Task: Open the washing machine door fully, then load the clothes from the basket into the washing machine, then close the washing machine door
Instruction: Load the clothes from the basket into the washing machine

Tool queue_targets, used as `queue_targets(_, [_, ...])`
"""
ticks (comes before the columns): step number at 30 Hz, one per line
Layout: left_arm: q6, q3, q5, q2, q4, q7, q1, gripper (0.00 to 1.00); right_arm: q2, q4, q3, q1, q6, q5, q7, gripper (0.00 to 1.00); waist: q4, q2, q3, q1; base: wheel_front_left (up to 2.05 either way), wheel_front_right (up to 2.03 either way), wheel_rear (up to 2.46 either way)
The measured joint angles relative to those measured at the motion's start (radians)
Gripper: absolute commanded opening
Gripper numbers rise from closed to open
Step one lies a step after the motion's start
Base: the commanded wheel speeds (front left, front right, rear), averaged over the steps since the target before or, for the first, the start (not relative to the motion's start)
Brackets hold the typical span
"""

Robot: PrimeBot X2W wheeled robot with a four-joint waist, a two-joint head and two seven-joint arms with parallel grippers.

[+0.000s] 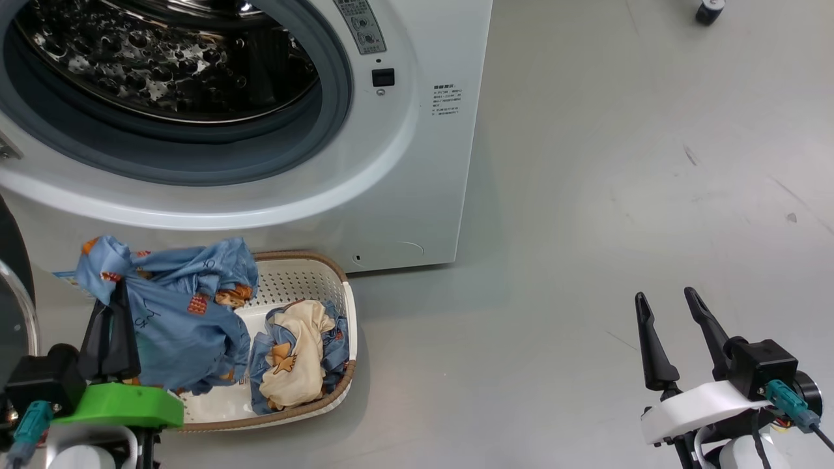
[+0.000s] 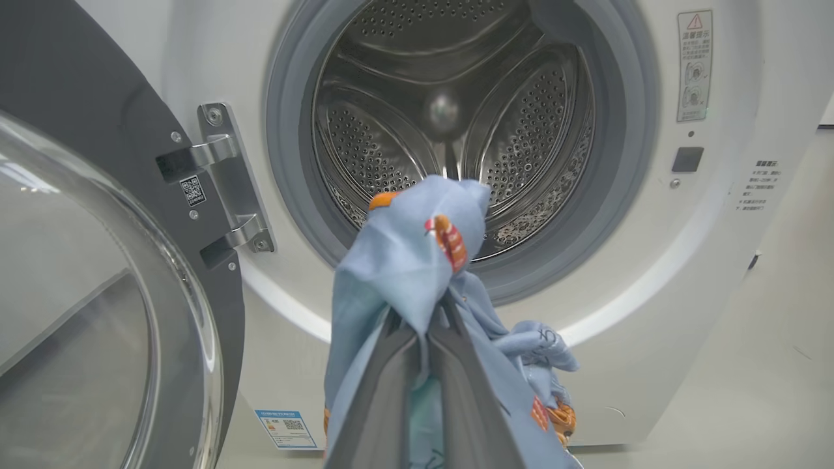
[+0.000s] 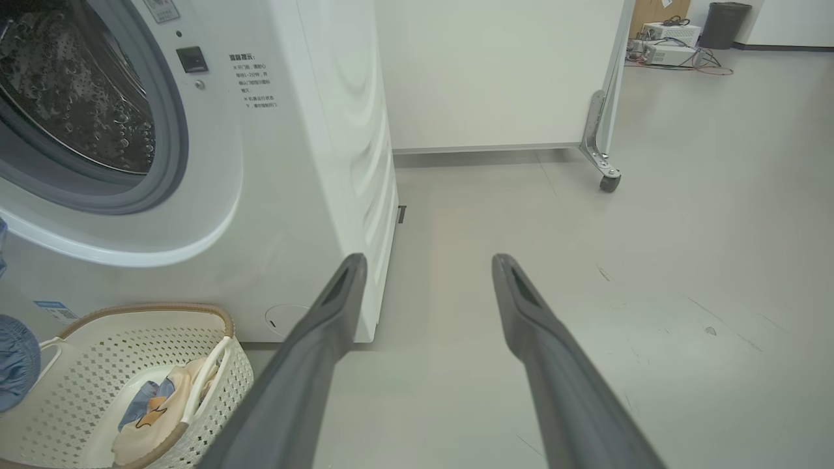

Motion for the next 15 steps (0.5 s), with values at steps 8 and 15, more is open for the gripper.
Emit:
queue_targets(8, [-0.001, 0.001, 0.0, 0.008, 0.019, 0.0, -0.096, 0.0, -0.001, -0.002, 0.019, -0.032, 0.0, 0.0, 0.0, 1.0, -0.019, 0.0, 0.045, 0.0, 0.0, 0.0, 0.0])
queue_targets(15, [-0.002, -0.006, 0.0, 0.054, 0.063, -0.003, -0.208, 0.0, -0.001, -0.002, 0.033, -0.058, 0.0, 0.0, 0.0, 1.0, -0.054, 0.0, 0.081, 0.0, 0.0, 0.0, 0.0])
